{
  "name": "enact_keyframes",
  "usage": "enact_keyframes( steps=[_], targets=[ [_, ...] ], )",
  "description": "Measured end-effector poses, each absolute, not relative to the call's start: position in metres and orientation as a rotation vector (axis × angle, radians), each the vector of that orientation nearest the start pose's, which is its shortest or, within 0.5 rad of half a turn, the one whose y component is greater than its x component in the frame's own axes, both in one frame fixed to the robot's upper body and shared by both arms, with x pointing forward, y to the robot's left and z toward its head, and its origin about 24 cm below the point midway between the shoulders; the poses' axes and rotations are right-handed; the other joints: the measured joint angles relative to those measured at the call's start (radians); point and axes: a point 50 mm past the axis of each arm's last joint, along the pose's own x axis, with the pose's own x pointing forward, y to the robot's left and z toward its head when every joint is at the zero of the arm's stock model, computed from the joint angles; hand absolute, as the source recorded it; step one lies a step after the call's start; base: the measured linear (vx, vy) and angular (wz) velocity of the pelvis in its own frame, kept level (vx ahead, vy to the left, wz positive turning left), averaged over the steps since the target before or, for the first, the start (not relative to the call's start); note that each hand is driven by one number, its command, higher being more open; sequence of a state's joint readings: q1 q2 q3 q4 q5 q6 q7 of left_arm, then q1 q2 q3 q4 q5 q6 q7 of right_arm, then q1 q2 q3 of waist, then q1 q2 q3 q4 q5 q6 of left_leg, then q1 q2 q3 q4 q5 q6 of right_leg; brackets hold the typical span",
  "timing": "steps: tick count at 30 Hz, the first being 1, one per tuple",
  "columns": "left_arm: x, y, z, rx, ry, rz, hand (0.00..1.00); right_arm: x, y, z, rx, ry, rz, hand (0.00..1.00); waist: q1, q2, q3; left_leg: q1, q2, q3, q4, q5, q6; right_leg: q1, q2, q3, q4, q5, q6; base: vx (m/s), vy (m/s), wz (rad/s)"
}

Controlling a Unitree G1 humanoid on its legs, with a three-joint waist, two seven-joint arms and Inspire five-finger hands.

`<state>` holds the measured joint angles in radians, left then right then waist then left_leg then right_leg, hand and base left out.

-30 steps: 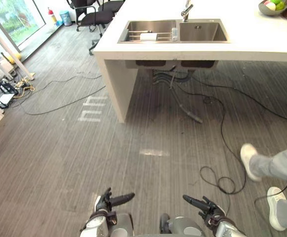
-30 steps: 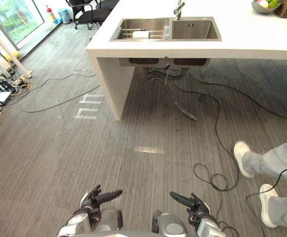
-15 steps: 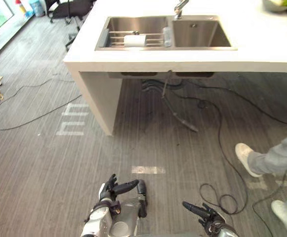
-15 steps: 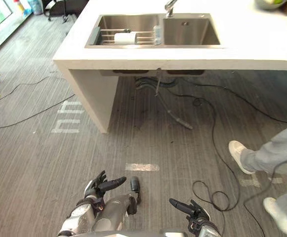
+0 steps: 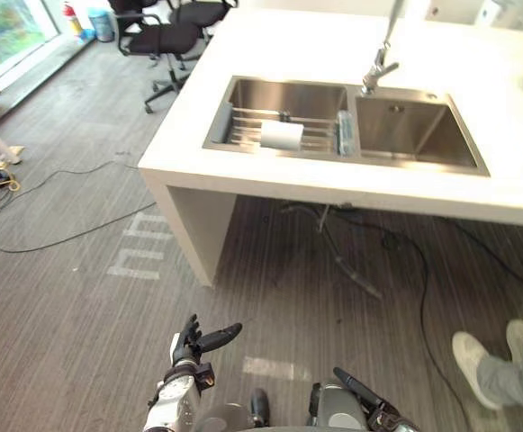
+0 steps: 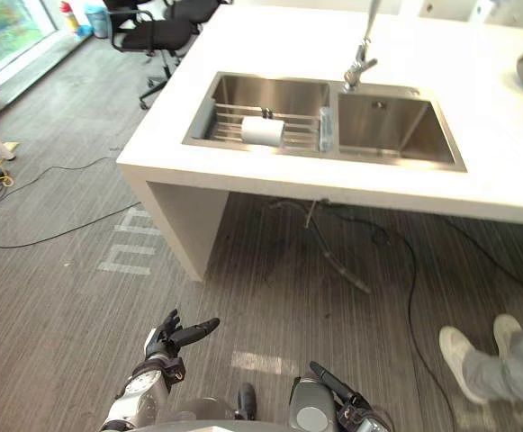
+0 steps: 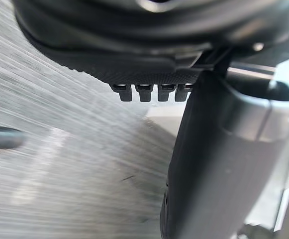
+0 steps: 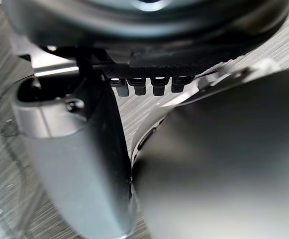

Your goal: Walk over to the sink, pick up the cup, carry it to the dishwasher, place the cup inside the dishwasher, then close the dishwasher door

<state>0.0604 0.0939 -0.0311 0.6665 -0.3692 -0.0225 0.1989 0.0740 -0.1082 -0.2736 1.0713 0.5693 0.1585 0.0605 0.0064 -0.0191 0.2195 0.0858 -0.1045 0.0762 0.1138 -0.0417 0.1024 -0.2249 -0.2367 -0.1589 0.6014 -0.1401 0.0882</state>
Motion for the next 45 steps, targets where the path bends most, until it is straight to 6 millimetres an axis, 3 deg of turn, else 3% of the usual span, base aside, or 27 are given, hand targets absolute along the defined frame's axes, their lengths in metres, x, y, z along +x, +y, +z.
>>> enact_keyframes(
  steps=[2,5,7,10,13,15,17,20,22,23,24,25,26,28,29,30,36,41,45],
  targets=[
    [0.17,0.196,-0.111,-0.193,0.715,0.394,1.0,0.078,-0.207,-0.166,0.668,1.121,-0.534,1.0,0.005,-0.017,-0.002,0.016,0.013,-0.021,0.033,-0.046,-0.035,0.005,-0.011,-0.011,-0.014,0.107,0.008,0.24,-0.26,0.47],
    [0.162,0.198,-0.114,-0.188,0.735,0.418,1.0,0.078,-0.21,-0.165,0.66,1.114,-0.522,1.0,0.006,0.007,-0.013,0.015,0.066,-0.044,0.027,-0.059,-0.071,0.053,0.042,-0.055,-0.093,0.086,-0.015,0.17,-0.259,0.19],
    [0.161,0.199,-0.115,-0.18,0.745,0.433,1.0,0.078,-0.207,-0.165,0.65,1.122,-0.494,1.0,0.016,0.002,-0.016,0.002,0.098,-0.05,0.003,-0.076,-0.105,0.13,0.1,-0.071,-0.286,0.057,-0.046,0.12,-0.267,-0.05],
    [0.156,0.191,-0.122,-0.182,0.791,0.426,1.0,0.081,-0.209,-0.164,0.626,1.128,-0.465,1.0,0.005,0.016,-0.012,-0.017,0.134,-0.05,0.041,-0.102,-0.138,0.153,0.141,-0.082,-0.341,0.051,-0.07,0.04,-0.153,-0.05],
    [0.16,0.192,-0.118,-0.152,0.742,0.467,1.0,0.081,-0.213,-0.164,0.585,1.135,-0.441,1.0,0.004,0.021,-0.008,-0.058,0.165,-0.042,0.133,-0.138,-0.165,0.142,0.153,-0.098,-0.284,-0.015,-0.09,0.01,-0.143,0.11],
    [0.167,0.194,-0.111,-0.151,0.674,0.51,1.0,0.077,-0.216,-0.163,0.581,1.143,-0.45,1.0,0.008,0.027,0.0,-0.136,0.176,-0.026,0.278,-0.126,-0.178,0.157,0.15,-0.111,-0.288,-0.028,-0.103,0.03,-0.128,0.28],
    [0.173,0.197,-0.1,-0.159,0.598,0.545,1.0,0.071,-0.22,-0.164,0.582,1.161,-0.463,1.0,0.013,0.044,0.025,-0.156,0.183,0.023,0.293,-0.144,-0.184,0.205,0.139,-0.119,-0.308,-0.027,-0.114,0.04,-0.094,0.19],
    [0.192,0.204,-0.06,-0.212,0.356,0.621,1.0,0.062,-0.227,-0.163,0.595,1.16,-0.501,1.0,0.032,0.071,0.048,-0.215,0.181,0.057,0.132,-0.096,-0.199,0.243,0.108,-0.125,-0.307,-0.047,-0.094,0.08,0.036,0.04],
    [0.203,0.219,-0.009,-0.265,0.084,0.698,1.0,0.052,-0.231,-0.163,0.622,1.156,-0.535,1.0,0.04,0.094,0.037,-0.232,0.2,0.096,0.043,0.048,-0.212,0.25,0.098,-0.116,-0.251,-0.097,-0.062,0.17,0.144,-0.1],
    [0.205,0.228,0.018,-0.285,-0.059,0.721,1.0,0.046,-0.236,-0.162,0.63,1.144,-0.557,1.0,0.042,0.121,0.021,-0.224,0.219,0.104,0.047,0.161,-0.146,0.251,0.107,-0.108,-0.198,-0.134,-0.033,0.19,0.15,-0.18],
    [0.206,0.235,0.032,-0.27,-0.13,0.731,1.0,0.047,-0.236,-0.162,0.636,1.137,-0.564,1.0,0.043,0.105,0.021,-0.218,0.207,0.115,0.065,0.143,-0.123,0.252,0.091,-0.1,-0.175,-0.149,-0.025,0.16,0.114,-0.15],
    [0.205,0.239,0.045,-0.259,-0.195,0.735,1.0,0.046,-0.233,-0.162,0.646,1.14,-0.561,1.0,0.046,0.095,0.011,-0.218,0.192,0.119,0.073,0.133,-0.123,0.25,0.073,-0.095,-0.169,-0.155,-0.017,0.22,0.118,0.01],
    [0.201,0.242,0.093,-0.208,-0.434,0.712,1.0,0.043,-0.229,-0.163,0.65,1.145,-0.567,1.0,0.05,0.089,0.003,-0.226,0.16,0.122,0.072,0.118,-0.104,0.249,0.041,-0.094,-0.17,-0.165,-0.002,0.22,0.12,0.1],
    [0.196,0.238,0.122,-0.207,-0.591,0.667,1.0,0.043,-0.232,-0.162,0.648,1.142,-0.577,1.0,0.059,0.09,0.004,-0.231,0.146,0.122,0.071,0.114,-0.098,0.248,0.028,-0.096,-0.173,-0.167,0.002,0.16,0.105,0.17],
    [0.19,0.231,0.151,-0.221,-0.75,0.593,1.0,0.038,-0.233,-0.163,0.666,1.154,-0.6,1.0,0.066,0.091,0.004,-0.223,0.135,0.114,0.068,0.111,-0.096,0.267,0.025,-0.101,-0.195,-0.167,0.003,0.09,0.06,0.13],
    [0.204,0.186,0.161,-0.203,-0.74,0.221,1.0,0.017,-0.235,-0.168,0.742,1.208,-0.687,1.0,0.056,0.145,-0.055,-0.141,0.189,0.04,-0.084,0.207,-0.161,0.308,0.115,-0.071,-0.319,-0.114,-0.032,0.06,0.036,0.1],
    [0.206,0.184,0.156,-0.235,-0.717,0.229,1.0,0.017,-0.236,-0.168,0.742,1.204,-0.689,1.0,0.047,0.145,-0.055,-0.141,0.191,0.047,-0.084,0.207,-0.161,0.303,0.115,-0.062,-0.318,-0.114,-0.031,0.0,0.0,-0.03],
    [0.224,0.175,0.117,-0.336,-0.493,0.206,1.0,0.016,-0.235,-0.168,0.774,1.152,-0.722,1.0,0.015,0.145,-0.055,-0.128,0.194,0.074,-0.099,0.202,-0.162,0.3,0.116,-0.045,-0.319,-0.114,-0.029,0.0,-0.008,-0.11],
    [0.237,0.167,0.09,-0.376,-0.313,0.165,1.0,0.015,-0.232,-0.168,0.788,1.104,-0.761,1.0,-0.002,0.138,-0.054,-0.12,0.187,0.104,-0.086,0.157,-0.154,0.301,0.104,-0.031,-0.317,-0.124,-0.014,0.05,0.002,-0.15]
  ],
)
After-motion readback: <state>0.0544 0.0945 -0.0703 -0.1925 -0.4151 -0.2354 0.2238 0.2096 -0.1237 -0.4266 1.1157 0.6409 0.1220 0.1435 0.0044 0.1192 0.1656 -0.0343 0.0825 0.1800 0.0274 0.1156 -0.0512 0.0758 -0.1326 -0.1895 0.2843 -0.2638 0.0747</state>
